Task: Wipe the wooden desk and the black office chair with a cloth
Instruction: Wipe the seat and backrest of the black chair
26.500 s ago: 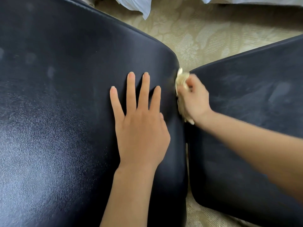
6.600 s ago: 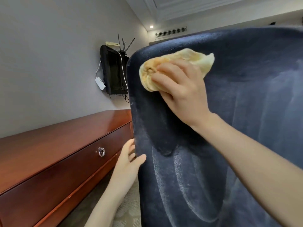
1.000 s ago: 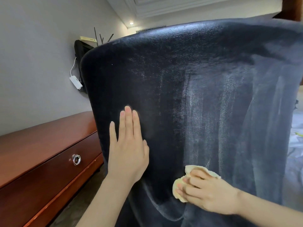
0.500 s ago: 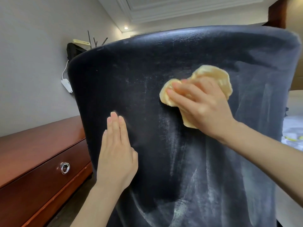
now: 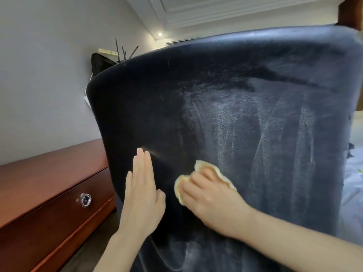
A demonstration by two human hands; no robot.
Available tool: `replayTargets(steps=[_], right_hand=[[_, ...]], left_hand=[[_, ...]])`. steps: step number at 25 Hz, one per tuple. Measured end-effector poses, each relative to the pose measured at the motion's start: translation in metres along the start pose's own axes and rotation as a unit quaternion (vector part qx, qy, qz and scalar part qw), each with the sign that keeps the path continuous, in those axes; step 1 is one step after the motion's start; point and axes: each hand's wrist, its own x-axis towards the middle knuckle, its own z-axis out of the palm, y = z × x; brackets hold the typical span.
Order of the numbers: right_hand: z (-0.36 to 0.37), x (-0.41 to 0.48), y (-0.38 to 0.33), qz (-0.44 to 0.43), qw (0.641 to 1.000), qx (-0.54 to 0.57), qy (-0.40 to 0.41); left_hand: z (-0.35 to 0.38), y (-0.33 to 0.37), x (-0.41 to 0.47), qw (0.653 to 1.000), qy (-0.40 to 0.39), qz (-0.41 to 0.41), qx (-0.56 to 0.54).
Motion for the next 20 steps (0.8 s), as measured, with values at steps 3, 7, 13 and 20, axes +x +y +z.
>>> replayTargets(steps=[3,7,13,20], right_hand=[[0.008,-0.054,-0.023,0.006,0.991,0.068,-0.119],[-0.002,-0.098,-0.014,0.097,0.971,0.14,-0.169],[-0.016,-0.087,0.05,-0.083,0.996,0.045,-0.003],[-0.046,0.024,0.129,-0.03,0.99,-0.037,0.133]], left_hand=[[0.001,0.01,-0.003,0.999,-0.025,0.027,0.004],[-0.003,0.017,-0.005,0.994,-0.047,0.041,0.086],[-0.007,0.024,-0.01,0.98,-0.079,0.067,0.17],[0.0,0.039,-0.012,0.977,-0.066,0.072,0.192]])
